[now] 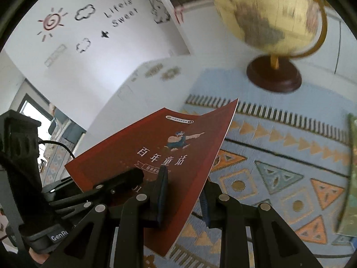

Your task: Organize books

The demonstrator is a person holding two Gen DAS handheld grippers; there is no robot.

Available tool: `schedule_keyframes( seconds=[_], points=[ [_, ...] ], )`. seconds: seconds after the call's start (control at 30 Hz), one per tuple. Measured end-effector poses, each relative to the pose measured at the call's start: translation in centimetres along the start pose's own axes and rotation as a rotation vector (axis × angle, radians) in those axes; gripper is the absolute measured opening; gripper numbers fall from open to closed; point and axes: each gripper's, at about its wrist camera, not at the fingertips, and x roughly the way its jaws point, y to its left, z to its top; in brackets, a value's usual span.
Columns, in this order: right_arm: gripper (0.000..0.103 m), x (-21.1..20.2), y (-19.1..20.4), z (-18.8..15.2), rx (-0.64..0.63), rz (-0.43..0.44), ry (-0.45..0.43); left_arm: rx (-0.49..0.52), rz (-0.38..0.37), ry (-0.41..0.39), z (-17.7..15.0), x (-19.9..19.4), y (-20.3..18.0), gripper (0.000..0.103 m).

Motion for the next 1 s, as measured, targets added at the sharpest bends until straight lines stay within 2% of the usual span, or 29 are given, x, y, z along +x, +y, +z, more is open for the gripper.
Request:
schedule_keyframes(
  seconds=[0.13,0.27,0.4,0.47,0.53,0.63,0.67,0.77,0.87,0.9,0.97,1.0],
  points=[
    [0.026,1.0,0.1,-0.7,0.0,-0.013,0.022,-0.017,-0.027,0.022,-0.8,0.7,1.0,0.026],
    [0.027,2.5,-0.2,-1.3,0.026,-0.013,0.073,-0.046,-0.052,0.087,-1.6,2.0,1.8,0.026],
    [0.028,3.8,-1.0,-2.4,0.078,-0.019,0.121,-0.054,-0.043,0.137,-3.0,2.7,2.0,0.033],
    [0.035,4.2,-1.5,-2.9,0.094,-0.054,0.15,-0.064,-0.034,0.166,-3.7,2.8,2.2,0.037],
    [0.037,4.5,-2.0,-3.4,0.111,-0.073,0.197,-0.081,-0.016,0.202,-4.4,2.8,2.8,0.047],
    [0.037,3.4,-2.8,-4.4,0.134,-0.072,0.182,-0.123,0.025,0.238,-5.8,2.5,4.0,0.048],
    [0.037,2.8,-3.2,-4.8,0.146,-0.07,0.176,-0.132,0.023,0.231,-6.3,2.1,4.3,0.049],
    [0.038,1.0,-3.8,-5.5,0.168,-0.081,0.146,-0.126,0.095,0.215,-7.6,0.1,4.3,0.052],
    [0.041,-1.7,-3.9,-6.5,0.182,-0.117,0.098,-0.038,0.188,0.166,-8.3,-2.0,2.7,0.052],
    [0.047,-3.0,-4.1,-6.6,0.19,-0.123,0.071,0.01,0.214,0.138,-8.4,-2.9,1.6,0.052],
    [0.054,-5.7,-4.2,-7.4,0.202,-0.14,0.007,0.091,0.238,0.08,-8.2,-4.9,-1.1,0.052],
    [0.055,-6.9,-4.2,-7.6,0.203,-0.153,-0.019,0.122,0.235,0.048,-8.0,-5.8,-2.7,0.052]
  ],
)
